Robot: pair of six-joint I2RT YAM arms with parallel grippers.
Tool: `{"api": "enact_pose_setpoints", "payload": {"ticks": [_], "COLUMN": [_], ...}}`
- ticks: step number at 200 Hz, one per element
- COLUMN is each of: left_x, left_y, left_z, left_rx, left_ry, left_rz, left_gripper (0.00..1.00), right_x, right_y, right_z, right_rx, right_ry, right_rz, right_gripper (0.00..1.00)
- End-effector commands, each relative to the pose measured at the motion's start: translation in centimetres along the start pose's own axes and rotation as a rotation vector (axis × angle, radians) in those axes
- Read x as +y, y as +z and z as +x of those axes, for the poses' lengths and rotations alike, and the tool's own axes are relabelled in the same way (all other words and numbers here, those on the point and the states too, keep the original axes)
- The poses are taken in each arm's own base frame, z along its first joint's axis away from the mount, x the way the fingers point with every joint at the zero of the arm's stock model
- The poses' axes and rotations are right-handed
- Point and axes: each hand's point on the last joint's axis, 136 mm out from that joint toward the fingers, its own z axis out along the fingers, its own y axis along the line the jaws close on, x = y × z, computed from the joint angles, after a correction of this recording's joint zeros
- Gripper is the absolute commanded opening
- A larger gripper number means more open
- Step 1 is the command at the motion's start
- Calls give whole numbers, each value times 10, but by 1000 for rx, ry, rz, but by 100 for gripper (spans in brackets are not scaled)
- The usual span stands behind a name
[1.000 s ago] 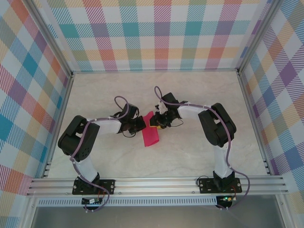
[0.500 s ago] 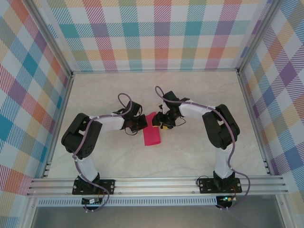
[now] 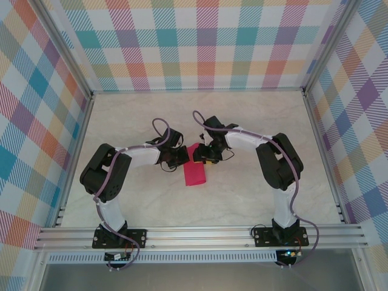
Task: Fold a paper plane with a square sheet of paper (pick it up from the middle)
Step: Hold the square sheet of paper at the center of the table.
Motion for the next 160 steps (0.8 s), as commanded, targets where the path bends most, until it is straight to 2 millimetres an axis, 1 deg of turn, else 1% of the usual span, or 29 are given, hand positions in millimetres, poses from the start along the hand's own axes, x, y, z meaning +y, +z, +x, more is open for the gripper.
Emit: {"api": "enact_pose_setpoints", "payload": {"ticks": [1,38,58,78,103,138,145,160], "left_x": [3,-7,-9,-3,-1,1,7,8], "left_y": [-2,-15,-24,-32,-37,-41,-41,-43], "left_z": [10,1,-4,-9,-13,-15,-10,-10], "left_rx": [38,3,-24,-58,-84,-99,-80,-84], "left_ry": [10,22,33,43,46,43,37,36], "left_rz": [-48,-40,-45,-84,-95,-100,-125,-128], "left_gripper": [0,0,7,13,19,23,23,24], "right_x": [-7,-15,-17,-19,-21,-22,-23,-23], "right_y": [8,12,13,14,13,13,12,12], "right_z": [4,5,5,4,3,4,4,3], "right_rx": [21,20,15,11,9,11,11,10], "right_ry": [-11,-2,4,10,18,20,23,25], "right_rz": [22,26,21,18,10,-17,-23,-37], "right_gripper": [46,41,39,37,34,31,31,30]}}
